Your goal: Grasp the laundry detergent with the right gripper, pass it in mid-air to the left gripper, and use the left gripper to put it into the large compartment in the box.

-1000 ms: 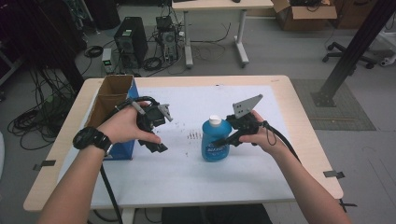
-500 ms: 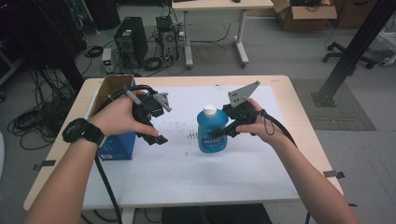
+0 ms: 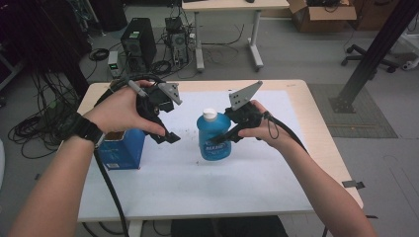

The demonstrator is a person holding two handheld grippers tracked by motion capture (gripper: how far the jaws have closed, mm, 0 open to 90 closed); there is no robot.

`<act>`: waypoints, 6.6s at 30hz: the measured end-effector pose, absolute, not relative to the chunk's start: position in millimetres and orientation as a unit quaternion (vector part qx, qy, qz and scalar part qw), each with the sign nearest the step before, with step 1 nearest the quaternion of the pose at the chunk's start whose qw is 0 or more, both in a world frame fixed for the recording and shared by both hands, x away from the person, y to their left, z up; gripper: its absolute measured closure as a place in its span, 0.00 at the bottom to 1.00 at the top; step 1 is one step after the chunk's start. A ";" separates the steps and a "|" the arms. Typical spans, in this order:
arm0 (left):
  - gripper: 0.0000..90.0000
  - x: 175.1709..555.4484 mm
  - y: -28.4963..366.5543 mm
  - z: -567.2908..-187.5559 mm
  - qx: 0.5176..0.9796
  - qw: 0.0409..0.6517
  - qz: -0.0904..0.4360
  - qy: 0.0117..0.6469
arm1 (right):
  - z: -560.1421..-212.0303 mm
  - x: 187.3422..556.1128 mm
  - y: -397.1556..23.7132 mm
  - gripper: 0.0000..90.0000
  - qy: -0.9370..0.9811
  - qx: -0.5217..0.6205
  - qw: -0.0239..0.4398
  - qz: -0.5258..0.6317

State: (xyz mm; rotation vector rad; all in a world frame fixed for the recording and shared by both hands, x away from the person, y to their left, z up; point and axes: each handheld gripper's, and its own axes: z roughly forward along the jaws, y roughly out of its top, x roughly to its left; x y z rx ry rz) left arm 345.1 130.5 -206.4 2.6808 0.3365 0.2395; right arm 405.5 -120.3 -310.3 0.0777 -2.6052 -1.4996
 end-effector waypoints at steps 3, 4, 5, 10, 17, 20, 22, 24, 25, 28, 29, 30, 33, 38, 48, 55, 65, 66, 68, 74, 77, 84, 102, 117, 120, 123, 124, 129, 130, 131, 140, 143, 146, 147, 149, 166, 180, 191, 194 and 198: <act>0.07 344.2 126.9 -200.8 0.967 0.209 0.088 0.114 | -309.7 405.7 -114.7 0.46 -0.865 0.027 0.070 -0.497; 0.07 343.8 125.7 -199.1 0.968 0.209 0.087 0.112 | -309.4 405.8 -112.1 0.46 -0.865 0.027 0.071 -0.496; 0.07 343.6 124.4 -197.7 0.968 0.209 0.087 0.109 | -309.2 405.7 -110.0 0.46 -0.865 0.028 0.073 -0.495; 0.08 342.9 116.8 -194.2 0.970 0.207 0.089 0.096 | -308.3 403.9 -100.3 0.47 -0.866 0.033 0.077 -0.493; 0.08 343.0 106.0 -193.6 0.972 0.201 0.086 0.085 | -304.1 400.2 -84.3 0.47 -0.868 0.045 0.079 -0.489; 0.08 342.6 102.4 -193.4 0.973 0.198 0.084 0.079 | -304.1 398.9 -77.4 0.47 -0.869 0.050 0.081 -0.486; 0.08 342.5 100.2 -194.2 0.975 0.191 0.086 0.077 | -304.6 398.3 -73.2 0.47 -0.870 0.053 0.082 -0.484; 0.08 342.4 98.3 -195.0 0.976 0.187 0.084 0.074 | -305.1 397.2 -69.8 0.47 -0.870 0.054 0.083 -0.483; 0.08 342.3 97.5 -195.4 0.976 0.186 0.083 0.072 | -305.3 396.7 -68.3 0.47 -0.870 0.054 0.085 -0.482; 0.08 342.7 95.6 -196.6 0.977 0.181 0.085 0.070 | -305.4 395.8 -65.0 0.47 -0.870 0.056 0.087 -0.482; 0.08 343.0 95.2 -197.3 0.978 0.179 0.086 0.070 | -305.3 395.5 -64.1 0.47 -0.870 0.056 0.088 -0.482; 0.08 343.3 94.7 -198.0 0.978 0.177 0.087 0.070 | -305.1 395.4 -63.5 0.47 -0.871 0.057 0.087 -0.481; 0.08 344.3 93.0 -199.6 0.979 0.173 0.085 0.068 | -304.4 394.7 -61.9 0.47 -0.871 0.058 0.088 -0.480; 0.09 346.2 91.5 -203.3 0.980 0.165 0.086 0.069 | -303.9 394.4 -61.7 0.47 -0.871 0.059 0.089 -0.480; 0.11 346.1 88.8 -206.1 0.981 0.158 0.088 0.069 | -304.9 394.5 -62.4 0.47 -0.871 0.057 0.088 -0.480; 0.16 346.7 87.0 -209.7 0.982 0.151 0.088 0.068 | -305.1 394.1 -62.8 0.47 -0.870 0.057 0.089 -0.481; 0.24 347.7 83.9 -211.2 0.984 0.145 0.087 0.065 | -306.4 394.8 -64.2 0.47 -0.871 0.056 0.089 -0.480; 0.24 347.9 83.5 -211.3 0.984 0.145 0.087 0.064 | -306.5 394.7 -64.2 0.47 -0.871 0.056 0.088 -0.479; 0.25 347.8 82.7 -211.5 0.984 0.143 0.087 0.064 | -306.5 394.6 -64.0 0.47 -0.872 0.057 0.087 -0.479; 0.29 347.0 79.5 -212.3 0.985 0.139 0.086 0.062 | -305.9 393.8 -64.0 0.47 -0.872 0.057 0.086 -0.479; 0.31 347.0 78.4 -212.0 0.986 0.132 0.087 0.058 | -305.7 393.6 -64.1 0.47 -0.872 0.058 0.086 -0.478; 0.36 347.1 77.3 -212.5 0.986 0.130 0.086 0.059 | -305.7 393.4 -64.1 0.47 -0.873 0.057 0.083 -0.477; 0.43 348.6 73.6 -210.6 0.987 0.123 0.078 0.068 | -305.1 395.2 -66.1 0.47 -0.876 0.049 0.086 -0.473; 0.43 366.8 102.1 -169.1 0.961 0.120 0.062 0.241 | -305.3 404.3 -90.0 0.13 -0.900 0.004 0.078 -0.429; 0.43 371.9 116.2 -156.7 0.942 0.112 0.080 0.306 | -307.2 407.8 -104.3 0.11 -0.917 -0.006 0.066 -0.394; 0.43 377.1 134.2 -141.3 0.917 0.108 0.108 0.369 | -310.6 411.9 -120.5 0.10 -0.934 -0.013 0.061 -0.351; 0.43 378.4 139.9 -136.5 0.906 0.110 0.116 0.392 | -311.5 412.8 -126.4 0.09 -0.941 -0.014 0.057 -0.335; 0.43 385.0 174.6 -110.6 0.841 0.117 0.132 0.511 | -317.7 416.5 -157.7 0.09 -0.968 -0.023 0.033 -0.247; 0.43 386.0 181.6 -105.8 0.829 0.115 0.133 0.530 | -318.3 416.7 -164.6 0.09 -0.972 -0.029 0.031 -0.231; 0.43 386.7 188.3 -101.4 0.816 0.116 0.137 0.549 | -319.0 417.5 -171.4 0.09 -0.975 -0.032 0.027 -0.217; 0.43 391.5 232.8 -83.2 0.741 0.099 0.153 0.647 | -312.4 421.9 -227.5 0.09 -0.989 -0.055 0.011 -0.135; 0.43 393.5 241.7 -87.0 0.730 0.092 0.156 0.659 | -309.0 422.3 -239.3 0.09 -0.991 -0.062 0.009 -0.119; 0.43 395.5 248.0 -92.8 0.722 0.090 0.154 0.669 | -305.4 422.5 -247.2 0.09 -0.991 -0.064 0.005 -0.114; 0.43 396.3 250.1 -95.2 0.719 0.088 0.153 0.672 | -303.8 422.4 -249.1 0.09 -0.992 -0.065 0.005 -0.112; 0.43 397.8 253.6 -100.3 0.715 0.084 0.154 0.677 | -301.9 422.2 -252.0 0.09 -0.992 -0.066 0.003 -0.112; 0.43 409.6 262.6 -164.8 0.720 0.052 0.132 0.679 | -301.8 420.7 -253.4 0.10 -0.993 -0.063 -0.002 -0.101; 0.43 418.0 266.0 -214.5 0.729 0.035 0.108 0.676 | -302.2 419.4 -252.4 0.10 -0.993 -0.061 0.000 -0.100; 0.43 420.3 266.1 -239.7 0.730 0.028 0.097 0.676 | -304.8 419.1 -252.1 0.10 -0.993 -0.064 0.004 -0.097; 0.43 420.8 265.5 -245.0 0.731 0.026 0.094 0.676 | -305.1 419.4 -252.9 0.10 -0.993 -0.063 0.004 -0.098; 0.43 421.0 264.9 -251.0 0.733 0.023 0.092 0.674 | -306.2 419.3 -253.5 0.10 -0.993 -0.065 0.006 -0.097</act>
